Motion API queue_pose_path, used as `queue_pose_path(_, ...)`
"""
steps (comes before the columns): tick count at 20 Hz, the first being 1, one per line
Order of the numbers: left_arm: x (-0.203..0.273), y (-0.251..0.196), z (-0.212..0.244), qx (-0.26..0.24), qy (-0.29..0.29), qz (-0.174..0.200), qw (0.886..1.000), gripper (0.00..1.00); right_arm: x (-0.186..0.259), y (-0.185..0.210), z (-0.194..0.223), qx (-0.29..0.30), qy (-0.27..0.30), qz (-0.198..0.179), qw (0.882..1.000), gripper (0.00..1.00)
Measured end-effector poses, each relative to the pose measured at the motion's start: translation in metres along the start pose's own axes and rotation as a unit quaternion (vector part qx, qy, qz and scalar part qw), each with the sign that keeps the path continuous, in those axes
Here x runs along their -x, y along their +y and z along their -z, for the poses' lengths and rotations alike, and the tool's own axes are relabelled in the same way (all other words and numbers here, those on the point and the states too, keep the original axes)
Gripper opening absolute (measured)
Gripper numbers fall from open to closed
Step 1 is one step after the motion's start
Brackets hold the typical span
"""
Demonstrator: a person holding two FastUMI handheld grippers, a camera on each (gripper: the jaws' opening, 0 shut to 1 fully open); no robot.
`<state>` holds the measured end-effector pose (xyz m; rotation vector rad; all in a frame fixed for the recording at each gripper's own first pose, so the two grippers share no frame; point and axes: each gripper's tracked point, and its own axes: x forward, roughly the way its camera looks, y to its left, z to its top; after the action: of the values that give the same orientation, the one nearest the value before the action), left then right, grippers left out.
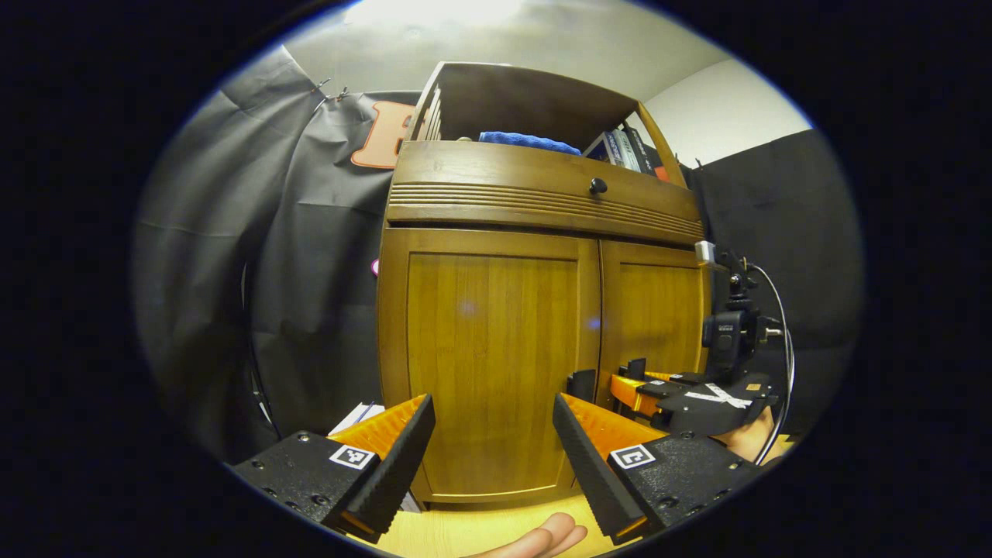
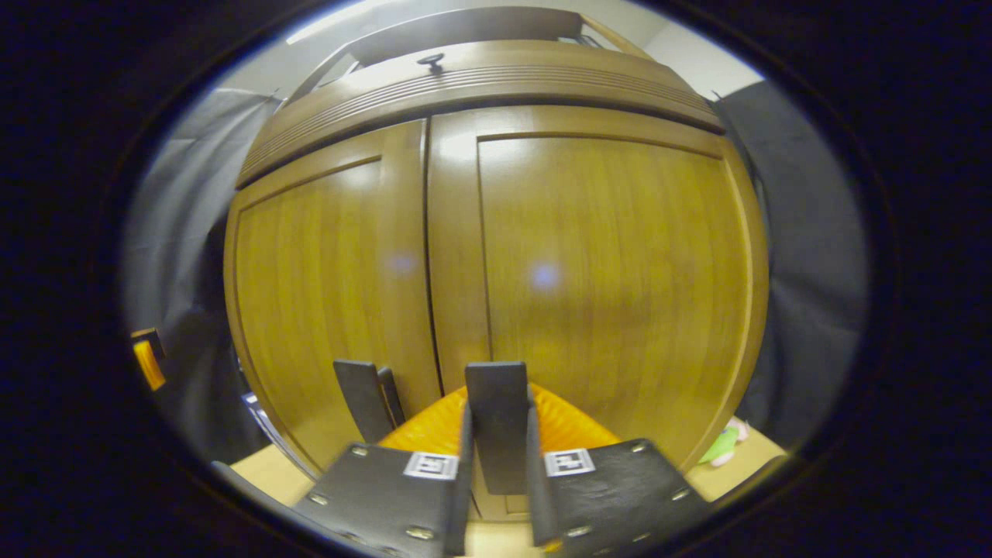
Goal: Open the right door of the double-door shoe cabinet with the right hand, and open the left door with the left hand.
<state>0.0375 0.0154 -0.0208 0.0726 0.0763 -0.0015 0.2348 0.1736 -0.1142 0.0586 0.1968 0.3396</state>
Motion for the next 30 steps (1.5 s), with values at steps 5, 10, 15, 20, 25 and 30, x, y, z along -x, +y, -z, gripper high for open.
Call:
queue_pose_path(5,0.002,-0.007,0.0,-0.006,-0.002,0.001,1.0,0.91,0.027,0.0,0.001,-0.02,0.006,-0.027,0.999,0.25)
queue_pose_path(10,0.005,-0.019,0.002,-0.006,-0.003,0.01,1.0,0.91,0.057,-0.008,0.003,-0.033,0.02,-0.041,0.998,0.25)
queue_pose_path(15,0.008,-0.027,0.001,-0.012,-0.007,0.014,1.0,0.91,0.089,-0.02,0.004,-0.037,0.018,-0.05,0.998,0.25)
queue_pose_path(20,0.007,-0.035,0.005,-0.01,-0.005,0.022,1.0,0.92,0.112,-0.034,0.002,-0.04,0.021,-0.051,0.998,0.25)
queue_pose_path(25,0.006,-0.037,0.004,0.001,-0.005,0.016,1.0,0.92,0.14,-0.057,0.002,-0.05,0.019,-0.047,0.998,0.24)
queue_pose_path(30,0.01,-0.052,0.006,0.001,-0.004,0.032,0.999,0.92,0.177,-0.097,-0.001,-0.047,0.006,-0.009,0.999,0.29)
